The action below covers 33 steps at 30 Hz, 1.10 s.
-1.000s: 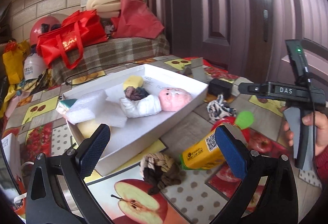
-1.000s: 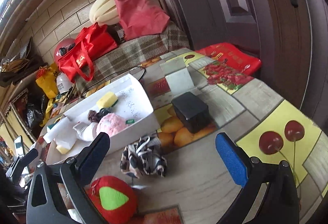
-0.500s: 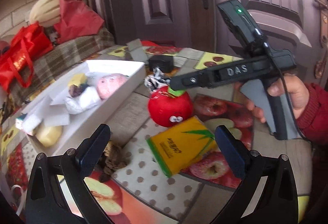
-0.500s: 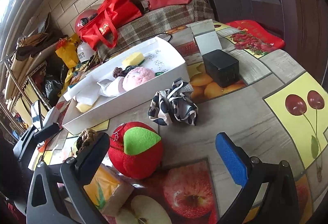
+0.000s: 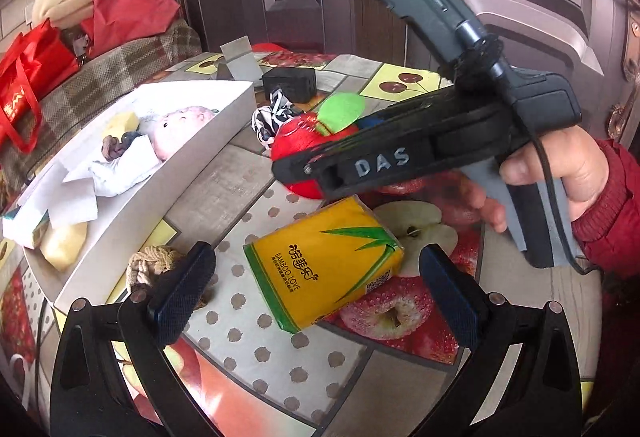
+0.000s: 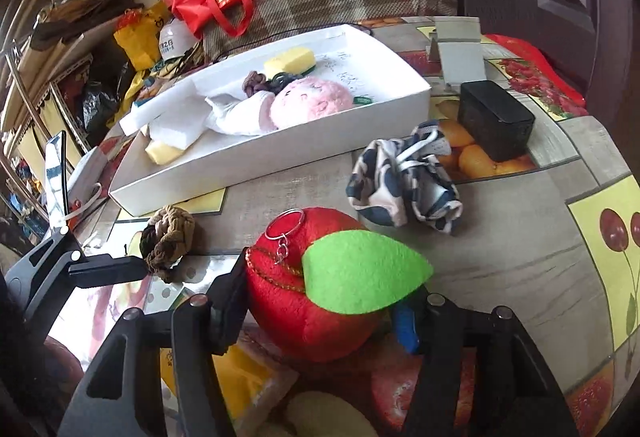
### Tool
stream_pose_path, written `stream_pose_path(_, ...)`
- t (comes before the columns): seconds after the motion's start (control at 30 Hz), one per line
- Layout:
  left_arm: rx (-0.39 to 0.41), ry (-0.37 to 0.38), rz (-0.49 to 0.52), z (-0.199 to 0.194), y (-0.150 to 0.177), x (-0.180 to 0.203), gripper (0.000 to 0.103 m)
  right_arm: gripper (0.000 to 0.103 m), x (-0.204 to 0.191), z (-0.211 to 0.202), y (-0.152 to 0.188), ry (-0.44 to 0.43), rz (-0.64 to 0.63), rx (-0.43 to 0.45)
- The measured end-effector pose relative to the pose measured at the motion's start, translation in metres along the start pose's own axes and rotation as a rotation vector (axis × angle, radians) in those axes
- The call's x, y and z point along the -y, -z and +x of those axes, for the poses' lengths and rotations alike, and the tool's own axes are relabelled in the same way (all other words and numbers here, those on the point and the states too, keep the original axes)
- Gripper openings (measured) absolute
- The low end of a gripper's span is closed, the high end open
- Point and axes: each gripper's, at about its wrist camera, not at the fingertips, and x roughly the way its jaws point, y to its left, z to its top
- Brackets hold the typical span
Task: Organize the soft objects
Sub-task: 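Grasp the yellow tissue pack with the left tool while the right tool grasps the red apple plush, then lower the tissue pack and apple plush into the white tray and open both tools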
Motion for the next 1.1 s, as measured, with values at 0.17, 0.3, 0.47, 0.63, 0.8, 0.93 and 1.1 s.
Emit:
stream_pose_path(0.17,-0.039,0.028,-0.009,0.015,-0.008,0.002,0.102,0.060,0.046,-0.016,0.005,0.020,0.141,0.033)
stream_pose_path(0.3,-0.114,-0.032,0.026,0.031,-0.008,0.015,0.102,0.060,0.059,-0.017,0.008,-0.013,0.197,0.032)
stream_pose_path(0.47,-0.125,-0.033,0.002,0.032,-0.005,0.018,0.084,0.060,0.052,-0.018,0.007,-0.014,0.169,0.037)
stream_pose_path(0.63,0.029,-0.110,-0.037,0.011,-0.012,0.011,0.082,0.060,0.047,-0.034,0.007,-0.014,0.149,0.136)
stream_pose_path(0.8,0.250,-0.379,-0.232,-0.019,-0.012,-0.032,0.082,0.060,0.031,-0.047,-0.001,0.065,0.082,0.277)
stream_pose_path(0.93,0.272,-0.500,-0.370,-0.025,-0.005,-0.075,0.082,0.060,0.018,-0.035,-0.015,0.111,0.024,0.307)
stream_pose_path(1.1,0.233,-0.483,-0.477,-0.024,0.006,-0.113,0.082,0.060,-0.005,-0.013,-0.033,0.089,-0.032,0.330)
